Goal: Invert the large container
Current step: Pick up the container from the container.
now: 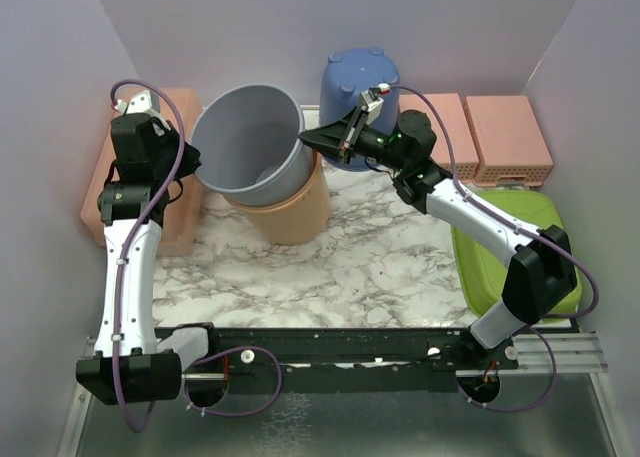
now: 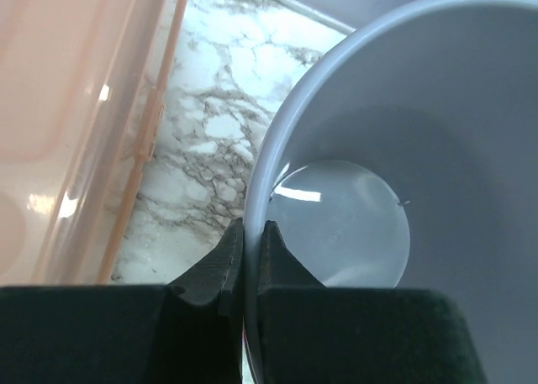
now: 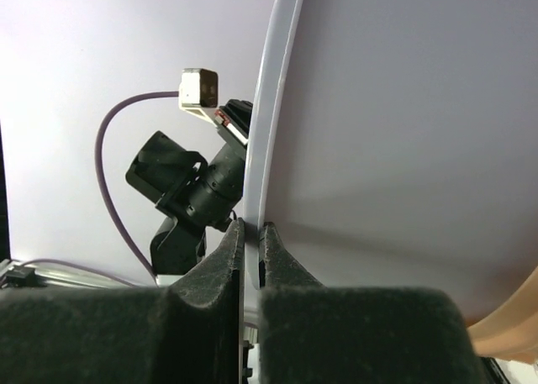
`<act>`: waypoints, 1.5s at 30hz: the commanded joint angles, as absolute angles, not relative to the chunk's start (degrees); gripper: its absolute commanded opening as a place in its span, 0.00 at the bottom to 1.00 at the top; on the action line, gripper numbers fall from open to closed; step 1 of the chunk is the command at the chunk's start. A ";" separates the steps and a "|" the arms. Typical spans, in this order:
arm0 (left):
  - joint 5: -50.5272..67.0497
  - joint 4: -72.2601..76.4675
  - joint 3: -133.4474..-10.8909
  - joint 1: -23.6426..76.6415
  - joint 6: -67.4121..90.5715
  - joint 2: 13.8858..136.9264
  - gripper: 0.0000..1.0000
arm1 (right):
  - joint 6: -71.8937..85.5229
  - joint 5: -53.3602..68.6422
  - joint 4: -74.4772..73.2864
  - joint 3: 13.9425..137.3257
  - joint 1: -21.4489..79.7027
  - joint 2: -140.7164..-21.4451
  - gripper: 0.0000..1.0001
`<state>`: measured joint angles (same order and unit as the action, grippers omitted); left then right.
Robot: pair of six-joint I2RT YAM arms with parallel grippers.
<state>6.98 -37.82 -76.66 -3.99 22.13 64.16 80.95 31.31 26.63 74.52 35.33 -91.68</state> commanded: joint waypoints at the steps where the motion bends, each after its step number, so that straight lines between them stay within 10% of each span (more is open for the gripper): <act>1: 10.22 -32.96 -83.56 -3.12 22.29 63.16 0.00 | 80.68 30.61 26.04 75.43 35.90 -91.01 0.08; 15: 11.76 -33.92 -89.48 -3.06 18.99 63.51 0.00 | 88.41 37.13 36.74 82.14 35.91 -98.05 0.29; 28: 17.69 -30.13 -93.10 -3.08 19.14 61.14 0.00 | 82.78 43.87 35.43 85.57 35.99 -97.57 0.01; 45: 35.10 -21.03 -99.11 -2.99 23.72 61.60 0.00 | 66.04 45.92 21.35 91.78 36.32 -91.23 0.01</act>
<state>13.52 -30.37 -97.08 -4.82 17.61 62.67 71.99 45.39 27.59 90.39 34.54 -92.05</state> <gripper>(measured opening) 0.050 0.069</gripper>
